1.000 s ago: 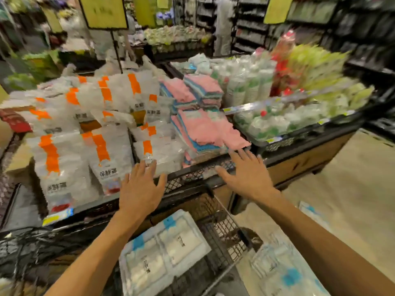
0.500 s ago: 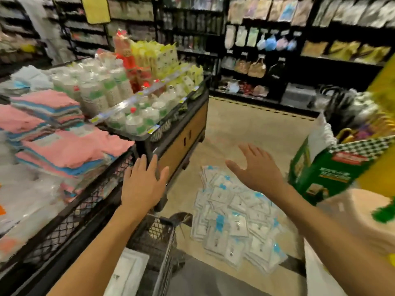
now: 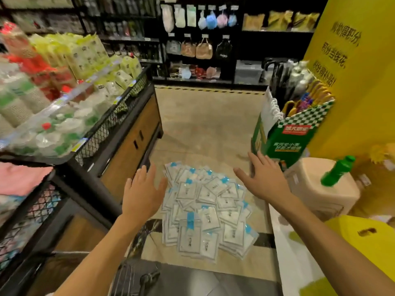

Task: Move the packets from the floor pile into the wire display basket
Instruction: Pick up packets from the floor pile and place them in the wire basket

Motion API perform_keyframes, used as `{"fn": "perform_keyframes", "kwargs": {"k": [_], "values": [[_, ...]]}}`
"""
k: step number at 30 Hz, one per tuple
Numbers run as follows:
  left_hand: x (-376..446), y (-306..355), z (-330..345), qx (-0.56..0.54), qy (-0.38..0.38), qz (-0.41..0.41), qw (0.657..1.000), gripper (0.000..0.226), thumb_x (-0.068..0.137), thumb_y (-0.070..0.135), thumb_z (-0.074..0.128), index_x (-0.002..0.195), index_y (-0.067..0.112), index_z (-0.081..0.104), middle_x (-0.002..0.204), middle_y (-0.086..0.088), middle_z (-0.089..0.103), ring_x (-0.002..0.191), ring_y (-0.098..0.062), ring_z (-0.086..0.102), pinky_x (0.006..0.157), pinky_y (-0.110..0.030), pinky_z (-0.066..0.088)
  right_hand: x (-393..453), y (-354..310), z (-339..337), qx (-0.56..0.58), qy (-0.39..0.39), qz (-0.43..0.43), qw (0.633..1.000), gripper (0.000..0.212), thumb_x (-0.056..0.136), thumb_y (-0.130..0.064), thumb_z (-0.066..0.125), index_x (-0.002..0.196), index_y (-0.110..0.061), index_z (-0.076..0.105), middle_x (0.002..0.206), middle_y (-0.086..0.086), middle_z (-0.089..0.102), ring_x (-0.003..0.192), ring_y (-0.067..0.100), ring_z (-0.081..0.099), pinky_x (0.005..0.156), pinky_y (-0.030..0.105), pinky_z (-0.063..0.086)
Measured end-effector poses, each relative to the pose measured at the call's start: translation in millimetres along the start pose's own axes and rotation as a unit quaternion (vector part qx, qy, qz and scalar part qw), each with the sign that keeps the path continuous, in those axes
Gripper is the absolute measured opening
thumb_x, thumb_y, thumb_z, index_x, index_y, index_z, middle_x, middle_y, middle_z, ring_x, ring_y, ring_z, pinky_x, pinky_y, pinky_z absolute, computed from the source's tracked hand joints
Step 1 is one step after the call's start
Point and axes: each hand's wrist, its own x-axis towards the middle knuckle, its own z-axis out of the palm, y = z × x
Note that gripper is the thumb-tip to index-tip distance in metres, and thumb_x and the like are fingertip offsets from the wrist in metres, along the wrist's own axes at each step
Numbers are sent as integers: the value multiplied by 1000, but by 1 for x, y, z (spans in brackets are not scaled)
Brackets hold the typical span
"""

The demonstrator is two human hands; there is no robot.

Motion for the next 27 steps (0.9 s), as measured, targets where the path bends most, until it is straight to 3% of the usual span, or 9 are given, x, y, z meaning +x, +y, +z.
{"fn": "perform_keyframes", "kwargs": {"k": [7, 10, 17, 20, 27], "values": [[45, 30, 47, 3, -14, 17, 1000, 67, 104, 54, 33, 161, 21, 21, 164, -7, 31, 152, -24, 27, 121, -48, 23, 43, 59, 25, -12, -30, 43, 999, 89, 94, -79, 28, 164, -23, 21, 171, 8, 19, 157, 31, 17, 128, 49, 13], [73, 17, 76, 0, -51, 8, 999, 72, 103, 59, 26, 163, 23, 11, 168, -8, 23, 155, -26, 20, 124, -48, 18, 65, 65, 46, -14, -43, 61, 997, 88, 95, -78, 31, 164, -23, 21, 171, 7, 19, 158, 30, 16, 127, 49, 12], [143, -25, 142, 15, -121, -2, 993, 70, 104, 55, 31, 162, 21, 17, 167, -11, 26, 153, -30, 24, 123, -53, 24, 124, 52, 100, -28, -78, 74, 994, 89, 95, -78, 32, 163, -22, 23, 170, 6, 25, 156, 28, 21, 126, 49, 14], [173, -50, 178, 34, -134, -3, 990, 72, 103, 57, 29, 163, 20, 15, 166, -11, 27, 153, -30, 26, 121, -52, 28, 157, 47, 135, -41, -93, 75, 992, 88, 96, -77, 34, 163, -21, 22, 170, 7, 23, 157, 28, 19, 127, 49, 15], [219, -91, 310, 61, -188, -42, 979, 73, 105, 54, 24, 164, 20, -1, 171, -10, 6, 157, -27, 12, 126, -48, 15, 233, 62, 279, -39, -142, 63, 987, 91, 94, -75, 38, 164, -20, 21, 169, 7, 25, 156, 28, 21, 127, 48, 18]]}}
